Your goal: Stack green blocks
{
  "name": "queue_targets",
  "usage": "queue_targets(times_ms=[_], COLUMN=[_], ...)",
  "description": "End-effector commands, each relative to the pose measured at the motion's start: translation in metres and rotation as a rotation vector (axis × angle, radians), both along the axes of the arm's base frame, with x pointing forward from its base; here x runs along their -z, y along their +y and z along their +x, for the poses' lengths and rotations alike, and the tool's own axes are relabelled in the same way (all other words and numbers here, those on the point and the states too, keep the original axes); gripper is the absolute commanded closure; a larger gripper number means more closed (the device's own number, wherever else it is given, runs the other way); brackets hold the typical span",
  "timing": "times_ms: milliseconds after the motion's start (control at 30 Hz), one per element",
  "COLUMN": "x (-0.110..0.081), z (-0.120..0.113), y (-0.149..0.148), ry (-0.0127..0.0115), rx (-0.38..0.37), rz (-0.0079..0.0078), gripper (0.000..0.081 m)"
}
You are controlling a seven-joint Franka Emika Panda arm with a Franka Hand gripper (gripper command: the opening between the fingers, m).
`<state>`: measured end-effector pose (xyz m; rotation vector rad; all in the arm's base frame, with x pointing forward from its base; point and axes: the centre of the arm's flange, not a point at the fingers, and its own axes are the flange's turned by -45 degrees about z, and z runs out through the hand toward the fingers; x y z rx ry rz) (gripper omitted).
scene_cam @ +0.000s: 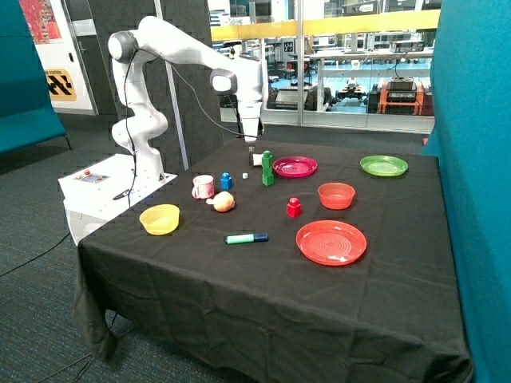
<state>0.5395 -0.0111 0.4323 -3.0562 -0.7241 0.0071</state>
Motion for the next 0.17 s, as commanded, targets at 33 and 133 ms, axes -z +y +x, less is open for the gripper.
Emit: queue_targets(times_ms=[33, 133], x=[0.0057, 0.0060], z=[-0.0013, -0.0002], y=[-0.0039, -0.0004], ry=[-0.0046, -0.0046], rx=[-0.003, -0.014], rz=[0.0003, 0.0003], gripper=[0.0007, 0.0006])
